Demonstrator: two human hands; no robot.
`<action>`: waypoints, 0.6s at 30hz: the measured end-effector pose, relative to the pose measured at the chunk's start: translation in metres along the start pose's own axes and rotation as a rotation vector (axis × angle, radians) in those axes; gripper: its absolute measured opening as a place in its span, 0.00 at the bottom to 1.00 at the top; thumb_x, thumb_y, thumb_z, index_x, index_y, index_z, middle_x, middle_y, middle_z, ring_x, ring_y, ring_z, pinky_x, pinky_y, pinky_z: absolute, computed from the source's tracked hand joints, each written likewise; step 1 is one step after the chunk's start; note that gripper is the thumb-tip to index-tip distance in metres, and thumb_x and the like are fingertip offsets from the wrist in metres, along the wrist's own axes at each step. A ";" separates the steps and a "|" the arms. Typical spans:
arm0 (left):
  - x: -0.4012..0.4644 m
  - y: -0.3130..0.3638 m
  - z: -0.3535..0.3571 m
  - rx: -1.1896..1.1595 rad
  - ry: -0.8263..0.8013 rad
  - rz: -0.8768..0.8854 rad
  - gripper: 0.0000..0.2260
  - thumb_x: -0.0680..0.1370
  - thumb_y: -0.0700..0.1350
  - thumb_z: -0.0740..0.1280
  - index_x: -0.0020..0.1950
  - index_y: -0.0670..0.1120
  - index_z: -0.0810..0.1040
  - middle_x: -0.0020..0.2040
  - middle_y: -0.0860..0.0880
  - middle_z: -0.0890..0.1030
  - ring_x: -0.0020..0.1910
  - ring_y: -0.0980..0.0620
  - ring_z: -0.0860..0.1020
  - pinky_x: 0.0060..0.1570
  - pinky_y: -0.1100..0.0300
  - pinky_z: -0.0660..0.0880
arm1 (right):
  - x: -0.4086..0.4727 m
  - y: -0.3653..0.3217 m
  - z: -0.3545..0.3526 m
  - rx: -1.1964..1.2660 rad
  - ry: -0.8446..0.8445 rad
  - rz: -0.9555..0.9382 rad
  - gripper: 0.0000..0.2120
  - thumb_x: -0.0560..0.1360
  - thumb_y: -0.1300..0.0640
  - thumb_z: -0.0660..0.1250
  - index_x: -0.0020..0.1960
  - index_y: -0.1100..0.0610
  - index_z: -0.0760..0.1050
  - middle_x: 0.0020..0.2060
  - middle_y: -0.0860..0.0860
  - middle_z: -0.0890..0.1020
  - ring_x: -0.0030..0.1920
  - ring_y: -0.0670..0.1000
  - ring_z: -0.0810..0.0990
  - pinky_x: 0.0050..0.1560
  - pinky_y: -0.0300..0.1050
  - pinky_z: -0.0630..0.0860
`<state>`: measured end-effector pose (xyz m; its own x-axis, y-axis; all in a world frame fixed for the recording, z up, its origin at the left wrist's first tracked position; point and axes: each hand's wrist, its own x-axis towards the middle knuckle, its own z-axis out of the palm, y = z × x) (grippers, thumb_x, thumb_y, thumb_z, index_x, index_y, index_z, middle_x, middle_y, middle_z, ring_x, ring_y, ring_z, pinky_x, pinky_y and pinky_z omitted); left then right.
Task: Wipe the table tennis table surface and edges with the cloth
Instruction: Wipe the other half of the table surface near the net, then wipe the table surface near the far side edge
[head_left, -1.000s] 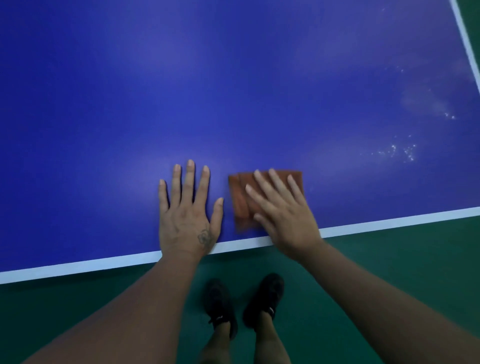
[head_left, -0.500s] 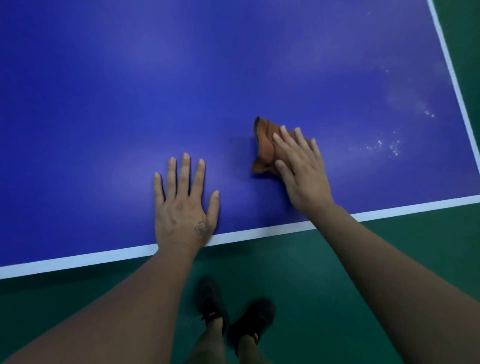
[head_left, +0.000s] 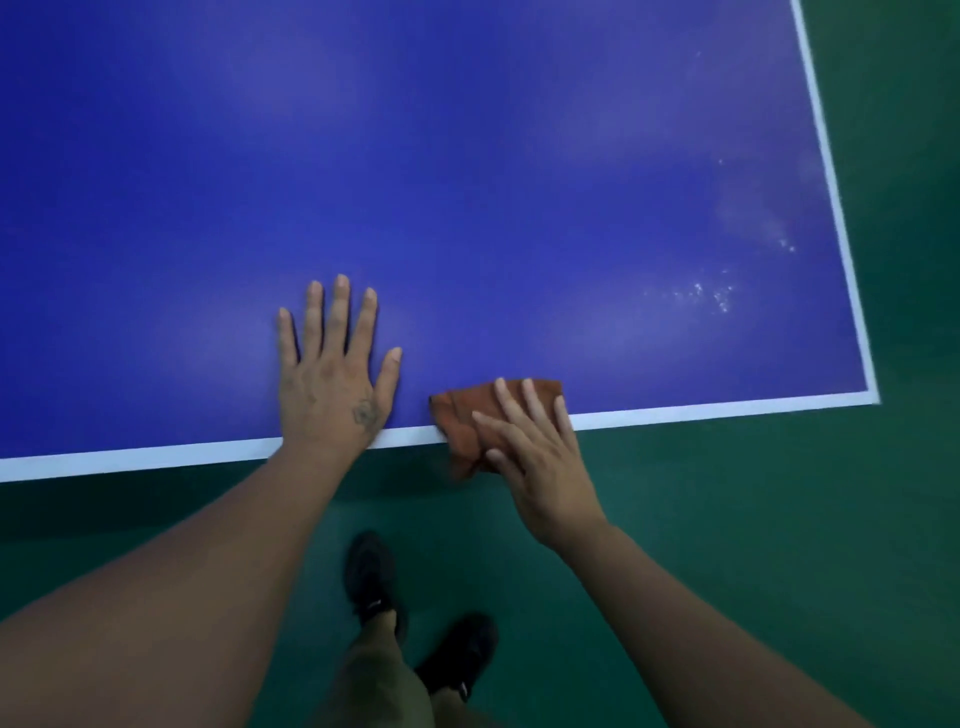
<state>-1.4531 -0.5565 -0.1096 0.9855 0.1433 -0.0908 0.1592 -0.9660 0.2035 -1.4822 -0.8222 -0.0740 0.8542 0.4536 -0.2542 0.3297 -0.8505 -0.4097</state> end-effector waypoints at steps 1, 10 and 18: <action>-0.001 0.006 -0.005 -0.018 -0.022 -0.025 0.32 0.87 0.59 0.49 0.88 0.45 0.56 0.88 0.42 0.54 0.87 0.38 0.50 0.84 0.34 0.45 | -0.006 0.003 -0.009 0.020 -0.009 0.004 0.21 0.87 0.44 0.53 0.77 0.45 0.71 0.82 0.45 0.61 0.84 0.51 0.53 0.83 0.61 0.48; -0.052 0.134 -0.061 -0.203 -0.164 0.031 0.37 0.84 0.62 0.38 0.85 0.45 0.64 0.86 0.46 0.63 0.88 0.45 0.51 0.85 0.42 0.43 | -0.043 0.050 -0.111 0.130 0.065 0.150 0.21 0.87 0.46 0.55 0.79 0.43 0.67 0.76 0.40 0.71 0.80 0.46 0.64 0.84 0.53 0.50; -0.052 0.276 -0.088 -0.220 -0.181 -0.023 0.31 0.87 0.63 0.47 0.88 0.50 0.58 0.88 0.50 0.57 0.88 0.50 0.45 0.85 0.46 0.38 | -0.076 0.159 -0.210 0.118 0.107 0.101 0.23 0.85 0.44 0.55 0.78 0.48 0.70 0.71 0.46 0.79 0.79 0.44 0.67 0.83 0.47 0.48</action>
<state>-1.4553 -0.8112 0.0371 0.9580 0.1051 -0.2668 0.2102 -0.8902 0.4041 -1.4099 -1.0481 0.0644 0.9206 0.3311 -0.2072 0.1961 -0.8504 -0.4882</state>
